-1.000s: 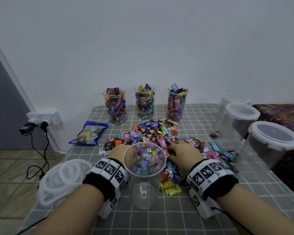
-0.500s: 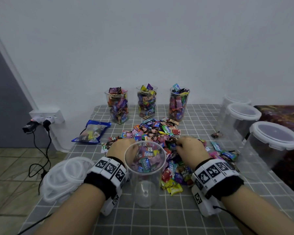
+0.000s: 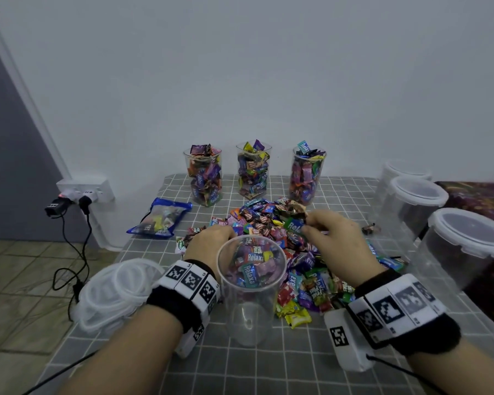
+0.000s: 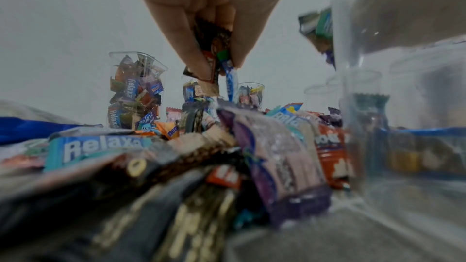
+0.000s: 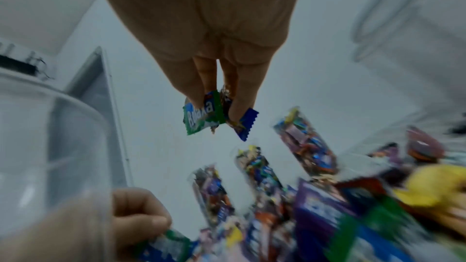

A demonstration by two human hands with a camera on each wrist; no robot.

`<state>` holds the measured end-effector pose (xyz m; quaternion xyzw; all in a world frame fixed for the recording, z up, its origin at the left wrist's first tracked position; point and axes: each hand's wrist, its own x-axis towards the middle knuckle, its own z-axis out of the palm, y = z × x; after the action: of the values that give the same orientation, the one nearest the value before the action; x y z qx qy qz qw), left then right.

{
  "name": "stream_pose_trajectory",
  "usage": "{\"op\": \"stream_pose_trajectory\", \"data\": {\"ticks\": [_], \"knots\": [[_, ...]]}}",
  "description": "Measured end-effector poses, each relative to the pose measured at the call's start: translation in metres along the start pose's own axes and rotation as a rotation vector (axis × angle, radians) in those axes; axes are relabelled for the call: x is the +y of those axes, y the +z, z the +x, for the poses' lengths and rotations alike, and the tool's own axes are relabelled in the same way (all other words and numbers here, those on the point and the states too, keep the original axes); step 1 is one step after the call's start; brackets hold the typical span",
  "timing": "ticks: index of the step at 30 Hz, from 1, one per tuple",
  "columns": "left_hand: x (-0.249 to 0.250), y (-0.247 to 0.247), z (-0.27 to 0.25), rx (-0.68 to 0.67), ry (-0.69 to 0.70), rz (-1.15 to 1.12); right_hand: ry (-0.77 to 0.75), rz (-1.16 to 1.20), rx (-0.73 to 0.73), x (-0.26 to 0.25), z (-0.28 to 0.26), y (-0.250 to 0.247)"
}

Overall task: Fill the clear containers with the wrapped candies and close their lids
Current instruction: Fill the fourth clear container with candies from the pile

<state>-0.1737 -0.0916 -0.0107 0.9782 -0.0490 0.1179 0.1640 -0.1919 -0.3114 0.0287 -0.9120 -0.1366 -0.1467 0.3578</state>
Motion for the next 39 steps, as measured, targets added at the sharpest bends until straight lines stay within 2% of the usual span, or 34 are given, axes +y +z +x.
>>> {"op": "stream_pose_trajectory", "data": {"ticks": [5,12,16,20,25,27,28,31,33,35,39], "knots": [[0.002,-0.002,0.001,-0.017,-0.017,-0.007,-0.182,0.165,-0.013,-0.042,-0.007,-0.017],[0.001,-0.001,0.0,-0.037,-0.013,0.018,-0.45,0.139,-0.063,-0.053,-0.02,-0.001],[-0.001,-0.004,-0.003,-0.054,0.032,0.004,-0.521,0.057,-0.083,-0.053,-0.025,0.006],[0.002,-0.005,-0.002,-0.053,0.015,-0.001,-0.545,0.023,-0.085,-0.052,-0.029,0.009],[0.002,-0.002,-0.001,-0.004,-0.021,-0.018,-0.508,0.074,-0.059,-0.049,-0.032,0.013],[0.001,-0.001,-0.001,-0.007,-0.022,-0.026,-0.427,0.173,-0.098,-0.049,-0.033,0.011],[0.001,-0.001,-0.001,-0.004,-0.019,-0.027,-0.353,0.222,-0.164,-0.048,-0.034,0.01],[0.003,-0.003,-0.001,0.009,-0.019,-0.052,-0.086,0.4,-0.491,-0.042,-0.035,0.009],[0.004,-0.003,-0.003,0.024,-0.017,-0.085,-0.004,0.517,-0.605,-0.036,-0.037,0.013],[0.004,-0.003,-0.004,0.042,-0.011,-0.12,0.026,0.567,-0.608,-0.032,-0.04,0.02],[0.003,-0.001,-0.003,0.043,-0.017,-0.141,0.041,0.581,-0.515,-0.028,-0.044,0.032]]}}
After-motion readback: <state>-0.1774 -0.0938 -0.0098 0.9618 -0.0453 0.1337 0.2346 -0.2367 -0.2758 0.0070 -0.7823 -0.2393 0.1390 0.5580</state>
